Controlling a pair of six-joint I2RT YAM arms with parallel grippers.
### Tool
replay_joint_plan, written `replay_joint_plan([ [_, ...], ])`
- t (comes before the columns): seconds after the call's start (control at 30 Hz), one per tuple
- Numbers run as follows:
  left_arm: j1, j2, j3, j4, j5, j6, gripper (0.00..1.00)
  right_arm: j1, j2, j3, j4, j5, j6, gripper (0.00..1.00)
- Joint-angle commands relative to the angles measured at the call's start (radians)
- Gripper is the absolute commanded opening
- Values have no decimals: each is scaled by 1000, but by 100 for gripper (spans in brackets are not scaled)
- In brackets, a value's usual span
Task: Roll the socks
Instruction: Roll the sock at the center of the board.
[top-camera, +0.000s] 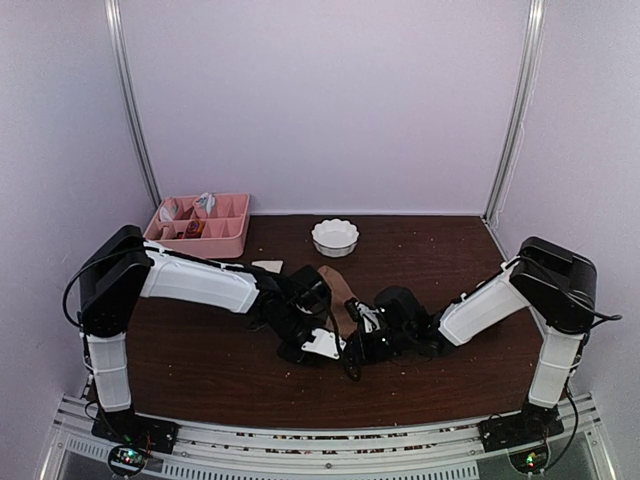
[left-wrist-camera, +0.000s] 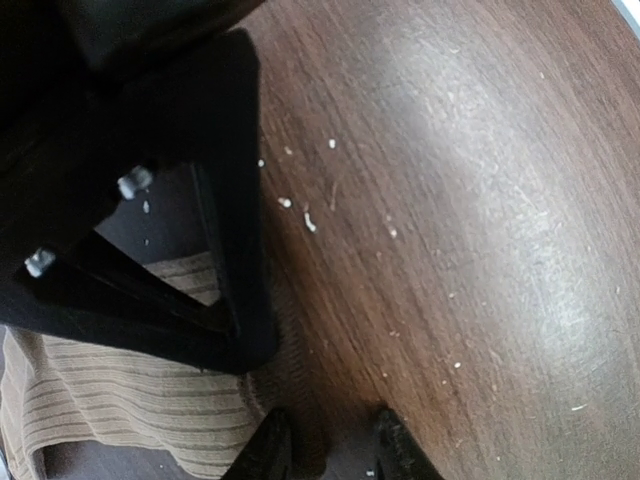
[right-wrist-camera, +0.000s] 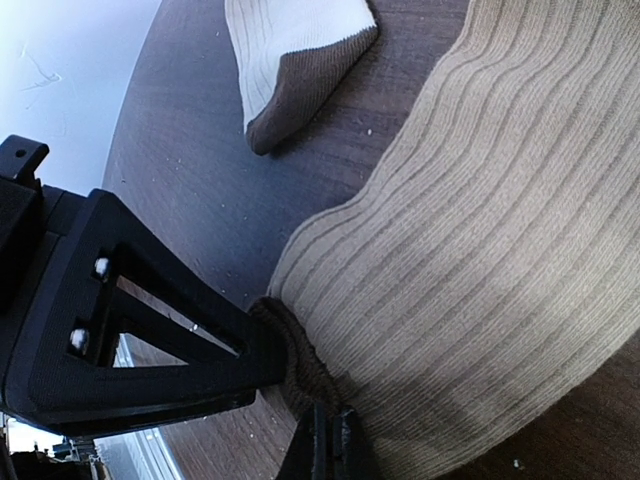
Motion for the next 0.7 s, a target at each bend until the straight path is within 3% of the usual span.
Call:
replay_joint_plan([
  [0.0, 20, 46, 19, 28, -28, -10, 29, 0, 32, -36, -147, -17, 3, 0],
  [0.23, 26, 50, 12, 48, -54, -13, 25, 1, 27, -32, -151, -34, 1, 0],
  [0.5, 26, 81, 22, -8, -37, -10, 10, -4, 6, -38, -120, -31, 19, 0],
  [0.67, 27, 86, 29, -73, -4, -34, 0, -12, -39, -60, -76, 13, 15, 13],
])
